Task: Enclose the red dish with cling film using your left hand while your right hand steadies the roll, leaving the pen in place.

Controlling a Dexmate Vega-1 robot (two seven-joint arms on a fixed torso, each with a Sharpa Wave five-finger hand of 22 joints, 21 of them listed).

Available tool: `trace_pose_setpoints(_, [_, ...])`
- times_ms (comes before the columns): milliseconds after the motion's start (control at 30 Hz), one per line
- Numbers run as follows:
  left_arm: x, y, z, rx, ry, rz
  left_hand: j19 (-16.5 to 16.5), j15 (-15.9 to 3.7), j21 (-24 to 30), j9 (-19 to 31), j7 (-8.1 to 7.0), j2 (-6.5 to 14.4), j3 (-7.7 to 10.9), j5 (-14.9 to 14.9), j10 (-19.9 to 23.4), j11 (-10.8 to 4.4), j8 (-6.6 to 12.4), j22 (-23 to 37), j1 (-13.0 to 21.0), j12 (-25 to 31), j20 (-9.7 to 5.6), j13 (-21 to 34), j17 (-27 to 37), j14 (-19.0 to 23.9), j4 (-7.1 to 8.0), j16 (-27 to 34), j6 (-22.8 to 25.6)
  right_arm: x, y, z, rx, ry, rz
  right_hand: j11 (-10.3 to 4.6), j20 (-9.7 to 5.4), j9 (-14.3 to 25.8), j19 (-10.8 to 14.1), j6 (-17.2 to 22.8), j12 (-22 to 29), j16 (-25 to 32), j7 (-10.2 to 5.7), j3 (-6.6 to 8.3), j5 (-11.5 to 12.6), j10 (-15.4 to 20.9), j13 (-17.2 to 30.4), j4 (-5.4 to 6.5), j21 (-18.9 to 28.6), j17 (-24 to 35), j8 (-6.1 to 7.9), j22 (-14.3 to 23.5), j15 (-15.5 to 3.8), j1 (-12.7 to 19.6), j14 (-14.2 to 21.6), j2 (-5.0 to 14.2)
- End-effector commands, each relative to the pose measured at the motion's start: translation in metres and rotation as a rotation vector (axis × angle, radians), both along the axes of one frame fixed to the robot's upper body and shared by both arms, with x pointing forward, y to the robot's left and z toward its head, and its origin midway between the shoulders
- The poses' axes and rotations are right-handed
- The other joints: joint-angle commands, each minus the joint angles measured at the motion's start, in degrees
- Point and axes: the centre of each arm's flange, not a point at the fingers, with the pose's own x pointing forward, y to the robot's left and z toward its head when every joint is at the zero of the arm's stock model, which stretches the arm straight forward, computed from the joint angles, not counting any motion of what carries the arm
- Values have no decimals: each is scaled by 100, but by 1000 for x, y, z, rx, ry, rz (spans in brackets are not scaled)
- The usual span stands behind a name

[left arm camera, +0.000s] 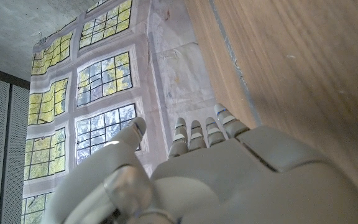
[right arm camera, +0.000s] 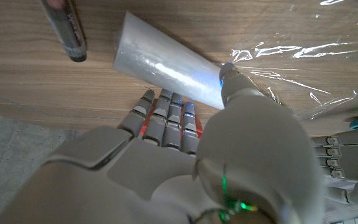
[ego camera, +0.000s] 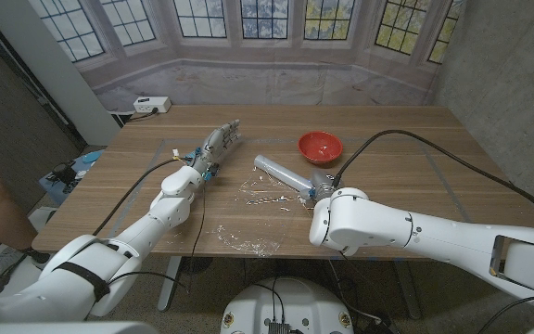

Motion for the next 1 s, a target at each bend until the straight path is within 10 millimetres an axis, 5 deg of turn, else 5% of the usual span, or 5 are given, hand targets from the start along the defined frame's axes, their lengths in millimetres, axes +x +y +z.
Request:
trace_pose_setpoints(33, [0, 0, 1, -17, -14, -3, 58, 72, -35, 19, 8, 12, 7, 27, 21, 0, 23, 20, 57, -10, -17, 27, 19, -7, -17, -1, 51, 4, -2, -4, -11, -2, -15, -6, 26, 23, 27, 147, 113, 83, -13, 29, 30, 127, 83, -6, 16, 85, 40, 34, -24, 125, 127, 15])
trace_pose_setpoints(1000, [-1, -8, -8, -23, -8, -19, 82, 81, -82, 22, 5, 19, -4, 27, 36, 17, 13, 21, 73, -7, -4, 28, 24, 4, -27, 6, 75, 7, -5, -20, -31, -17, -44, -102, -118, 62, 488, 701, 858, 690, -156, 7, -29, 416, 777, -36, 145, 771, 52, 83, -179, 785, 621, 74])
